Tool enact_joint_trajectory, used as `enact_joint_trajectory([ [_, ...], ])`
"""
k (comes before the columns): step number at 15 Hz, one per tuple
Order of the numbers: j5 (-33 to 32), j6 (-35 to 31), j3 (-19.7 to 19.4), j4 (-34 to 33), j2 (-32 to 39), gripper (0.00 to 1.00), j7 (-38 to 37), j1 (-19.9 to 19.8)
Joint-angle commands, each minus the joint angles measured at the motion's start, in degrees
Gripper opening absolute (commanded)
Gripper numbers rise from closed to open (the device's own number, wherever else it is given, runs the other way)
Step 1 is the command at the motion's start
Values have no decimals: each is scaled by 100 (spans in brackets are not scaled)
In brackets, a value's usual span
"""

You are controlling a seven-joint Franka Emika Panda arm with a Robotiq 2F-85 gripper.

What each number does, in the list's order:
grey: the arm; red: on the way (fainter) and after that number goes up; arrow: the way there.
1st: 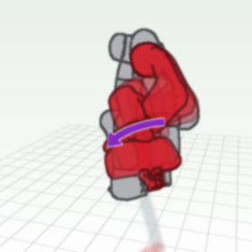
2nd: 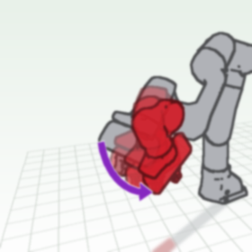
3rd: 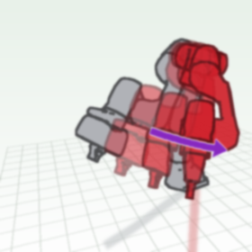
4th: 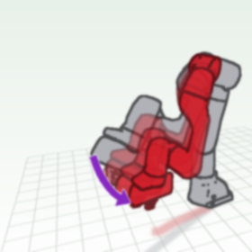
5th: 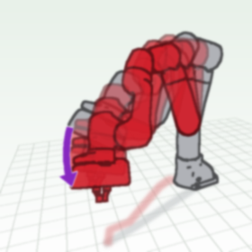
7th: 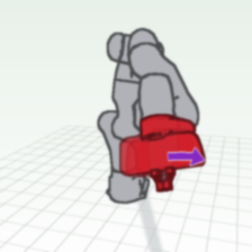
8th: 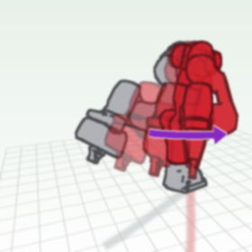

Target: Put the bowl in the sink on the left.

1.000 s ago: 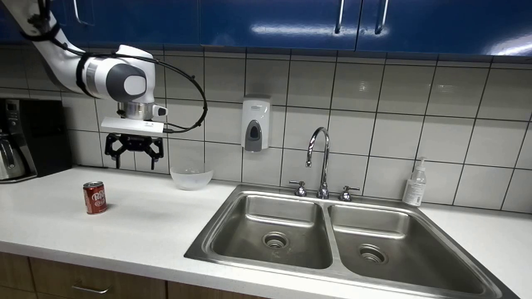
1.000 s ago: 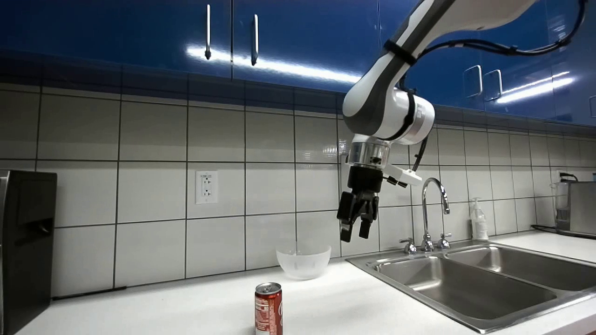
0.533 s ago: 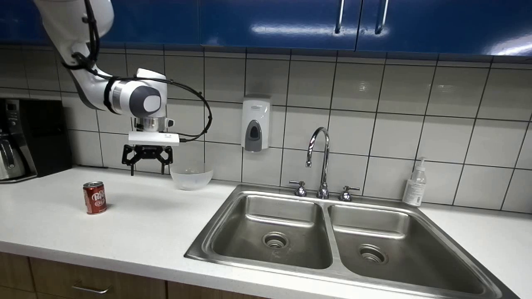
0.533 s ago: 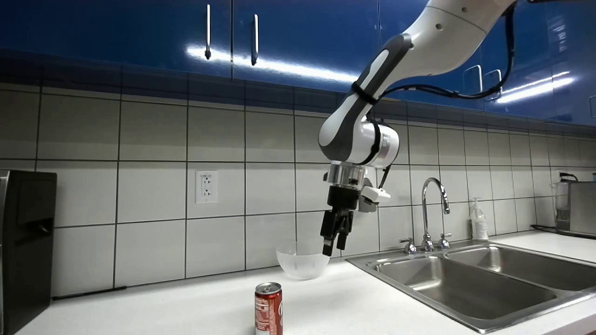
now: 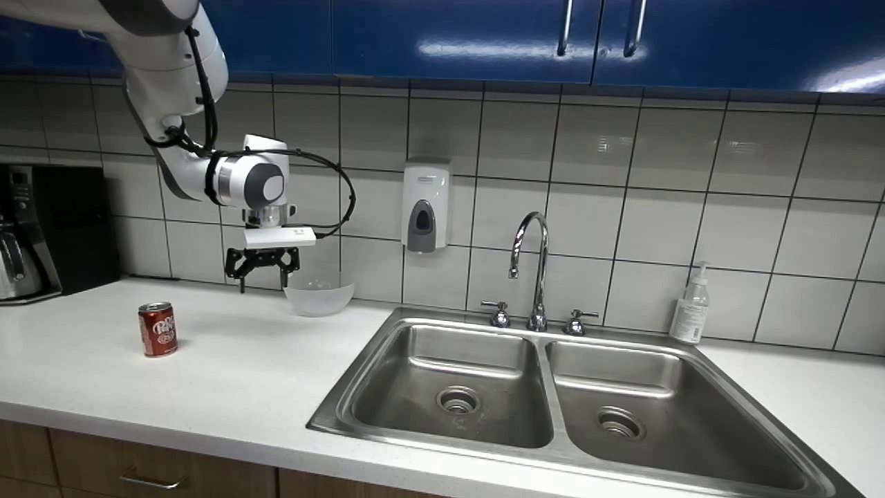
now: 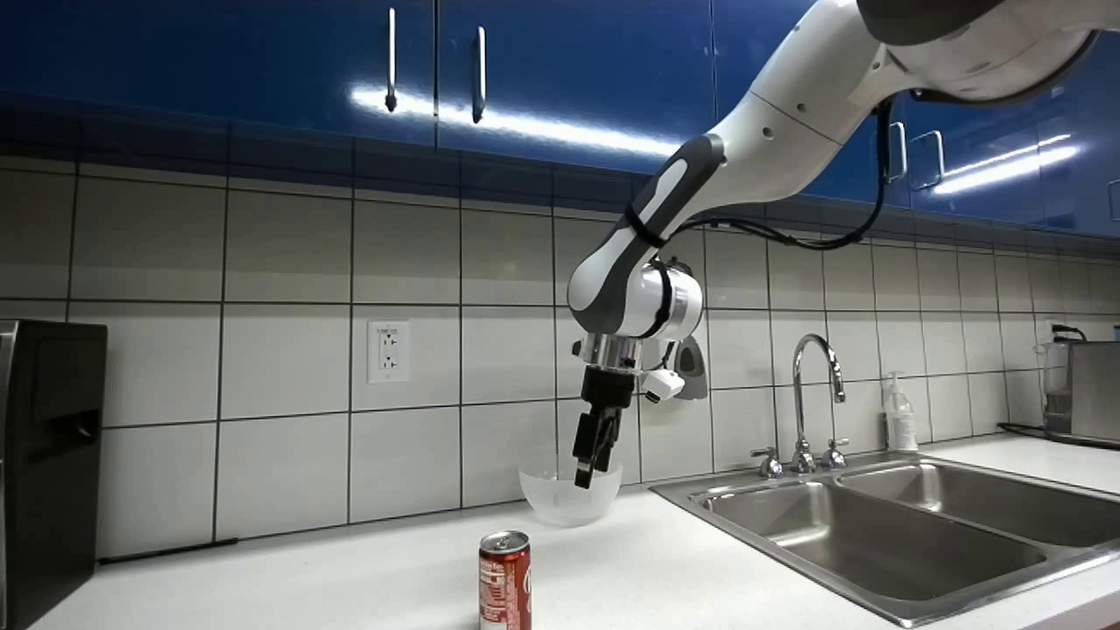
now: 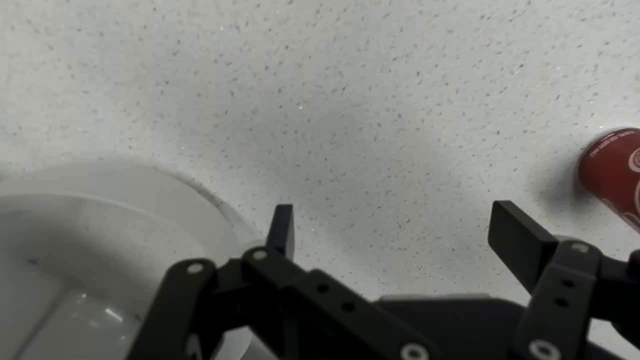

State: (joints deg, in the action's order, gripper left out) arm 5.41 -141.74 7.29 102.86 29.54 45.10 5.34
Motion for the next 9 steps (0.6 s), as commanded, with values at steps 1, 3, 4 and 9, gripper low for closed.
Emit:
enact_joint_trajectory([
  [1,-266,267,254,-944,550,100,276,-233],
  [3,-368,312,265,-1288,786,100,334,-225],
  [4,-427,340,267,-1441,897,100,351,-215],
  [9,-638,487,304,-2174,1465,100,511,-181],
])
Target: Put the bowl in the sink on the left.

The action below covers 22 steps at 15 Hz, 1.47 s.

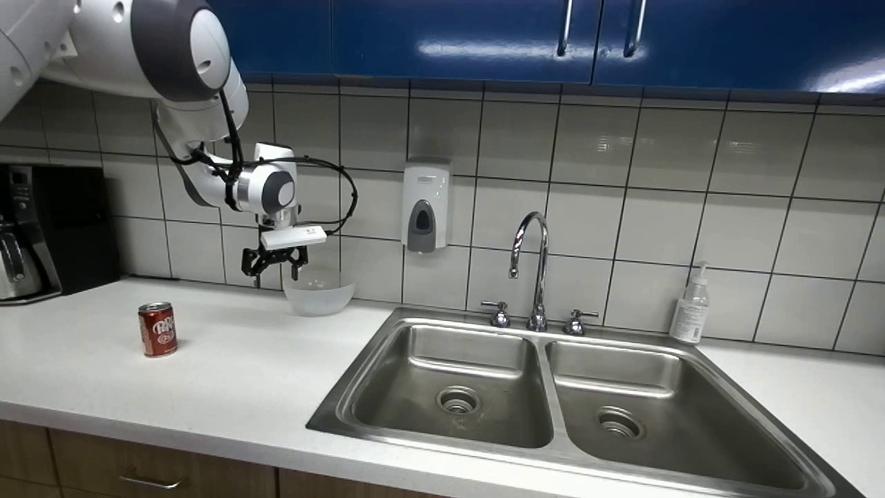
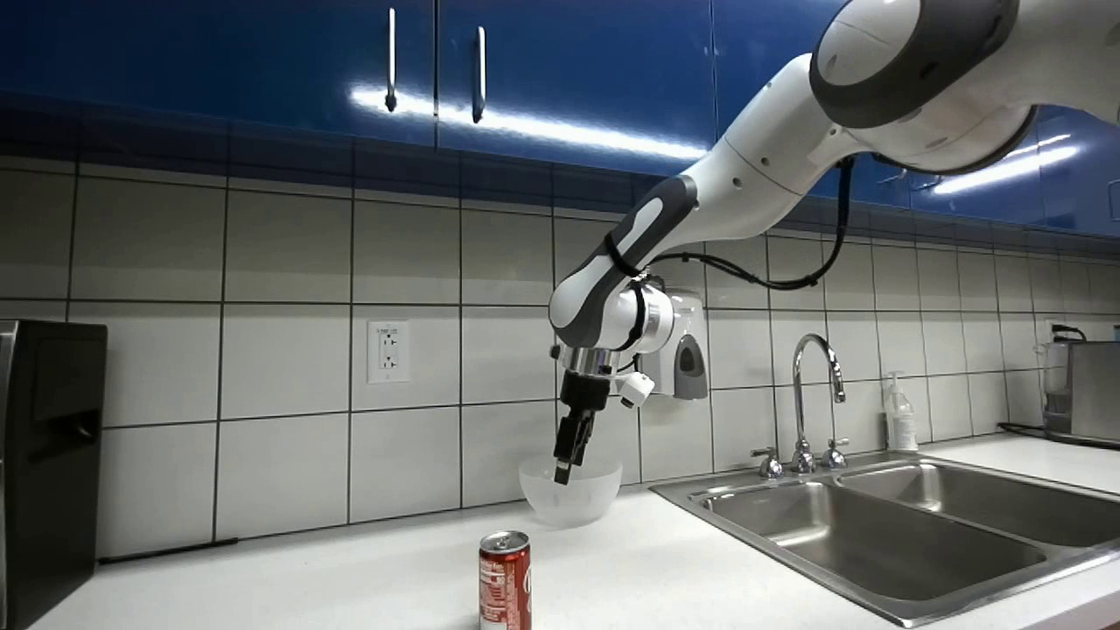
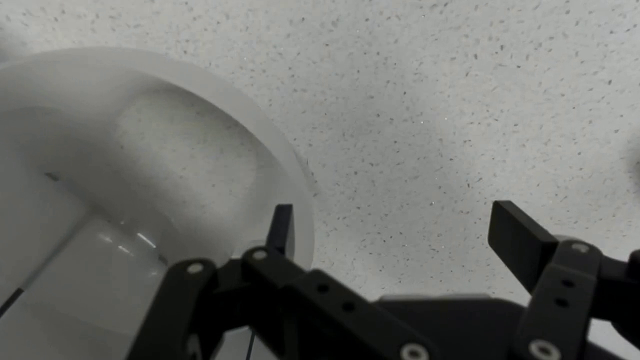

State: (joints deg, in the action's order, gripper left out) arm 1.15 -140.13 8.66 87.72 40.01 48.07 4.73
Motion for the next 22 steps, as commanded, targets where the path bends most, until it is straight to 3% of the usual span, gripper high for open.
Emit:
enact_joint_trajectory([
  [1,-268,353,155,-795,525,100,238,-103],
  [15,-600,1024,88,-2145,1529,100,365,-16],
  [16,-594,1058,95,-2201,1555,75,382,-18],
  [18,-601,1099,81,-2308,1609,66,374,-3],
  [22,-618,1131,62,-2442,1677,34,371,22],
])
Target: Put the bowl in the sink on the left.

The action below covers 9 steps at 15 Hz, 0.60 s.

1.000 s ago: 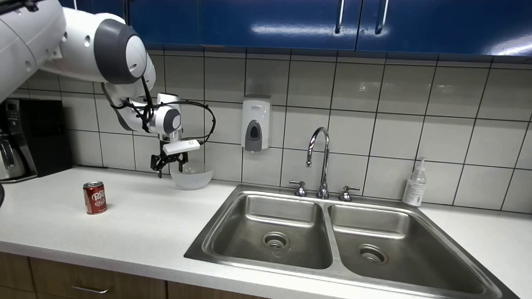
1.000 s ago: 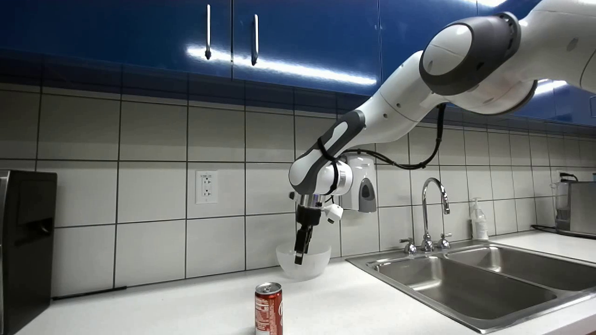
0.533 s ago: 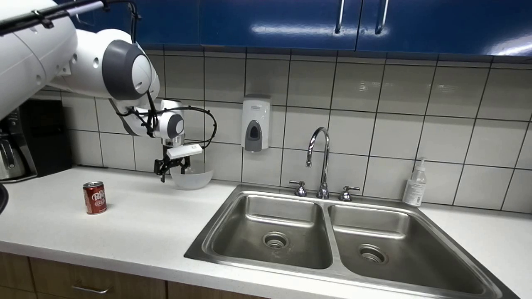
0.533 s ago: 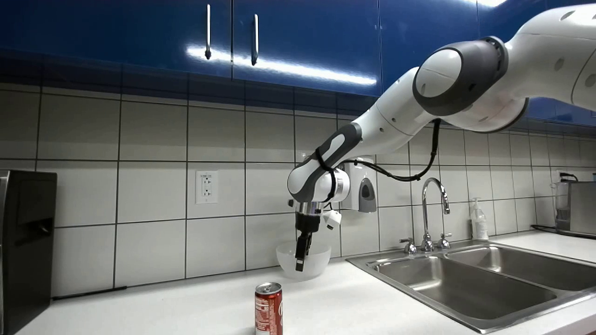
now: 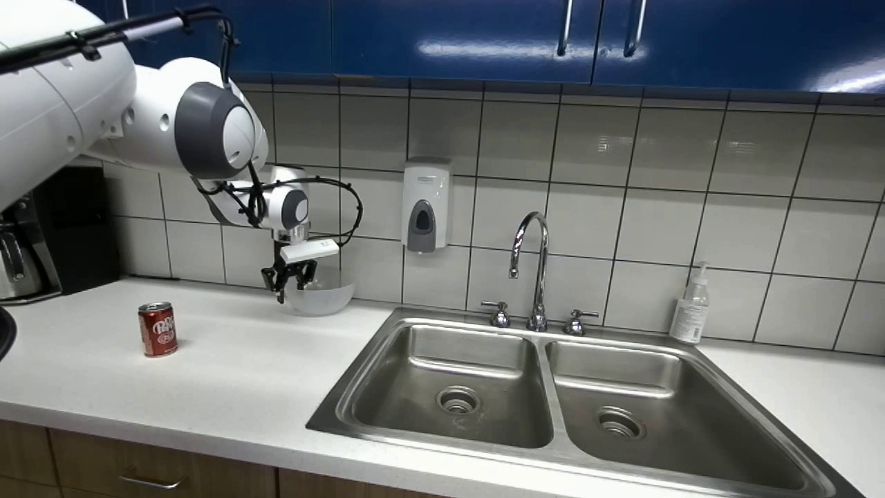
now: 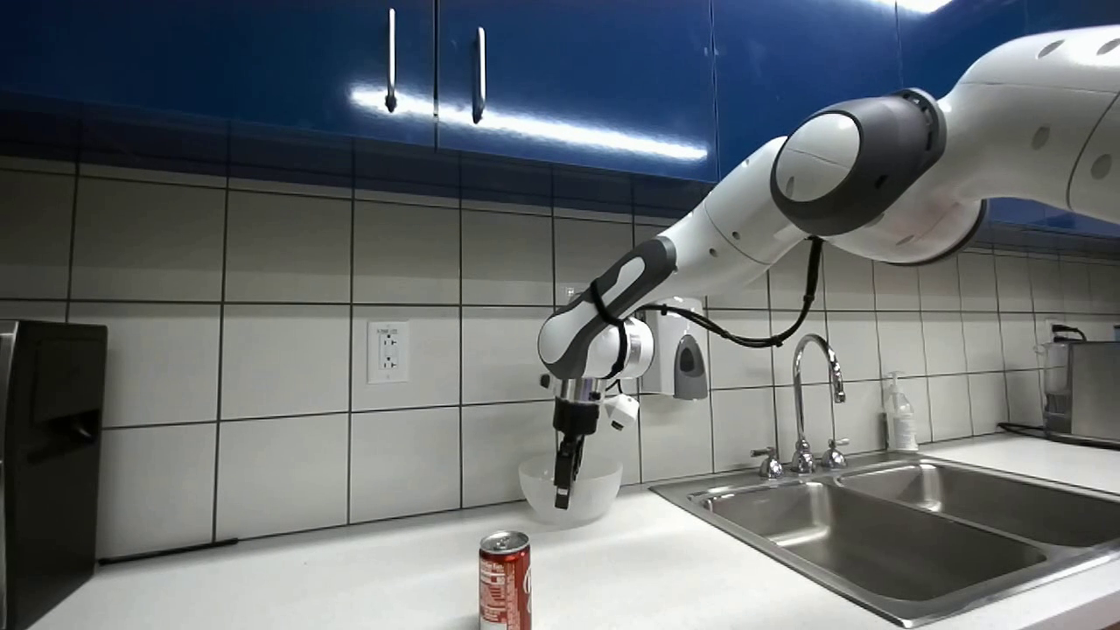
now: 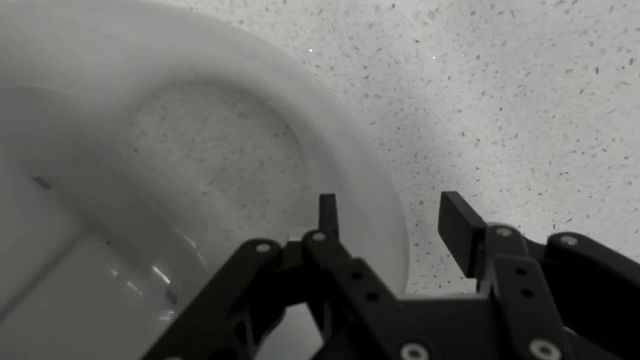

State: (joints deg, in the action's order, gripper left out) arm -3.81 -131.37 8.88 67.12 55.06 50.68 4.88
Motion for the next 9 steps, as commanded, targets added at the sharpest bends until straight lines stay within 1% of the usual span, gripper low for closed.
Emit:
enact_joint_trajectory([
  [1,-122,254,39,-410,189,25,109,12],
  [4,-129,243,37,-443,218,3,119,22],
  [5,-130,271,42,-434,207,0,134,20],
  [9,-108,274,71,-403,82,1,154,5],
])
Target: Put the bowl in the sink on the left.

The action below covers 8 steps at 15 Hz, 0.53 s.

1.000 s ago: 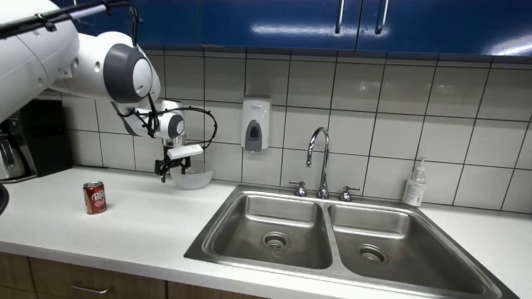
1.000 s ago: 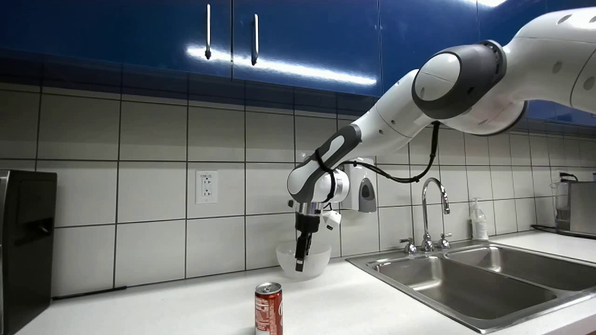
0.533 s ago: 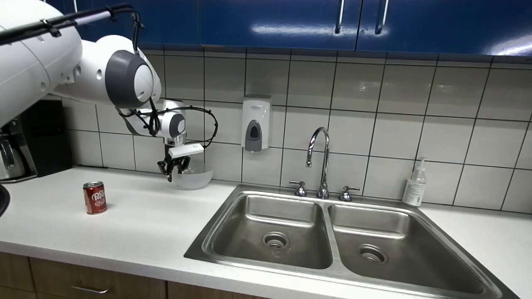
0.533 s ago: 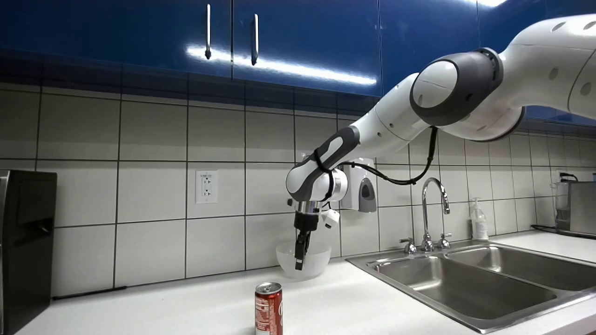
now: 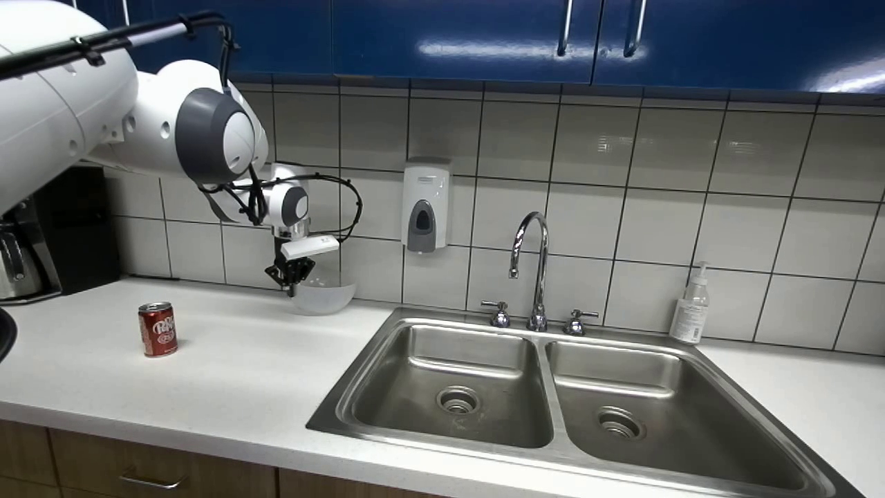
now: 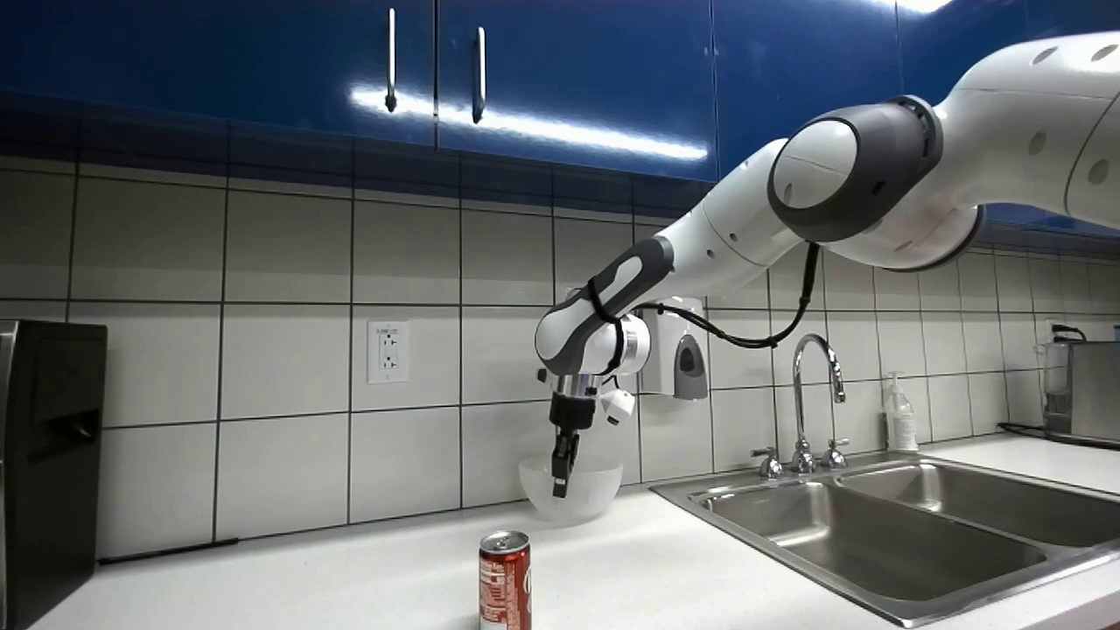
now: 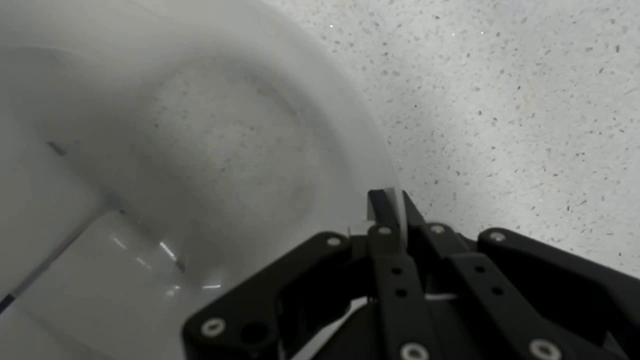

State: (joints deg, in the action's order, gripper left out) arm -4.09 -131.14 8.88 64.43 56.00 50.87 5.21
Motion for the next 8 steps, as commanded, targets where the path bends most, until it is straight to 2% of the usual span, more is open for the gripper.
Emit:
enact_joint_trajectory([
  [1,-71,254,87,-104,-47,1,159,-37],
  [8,-25,-113,222,648,-478,1,395,-129],
])
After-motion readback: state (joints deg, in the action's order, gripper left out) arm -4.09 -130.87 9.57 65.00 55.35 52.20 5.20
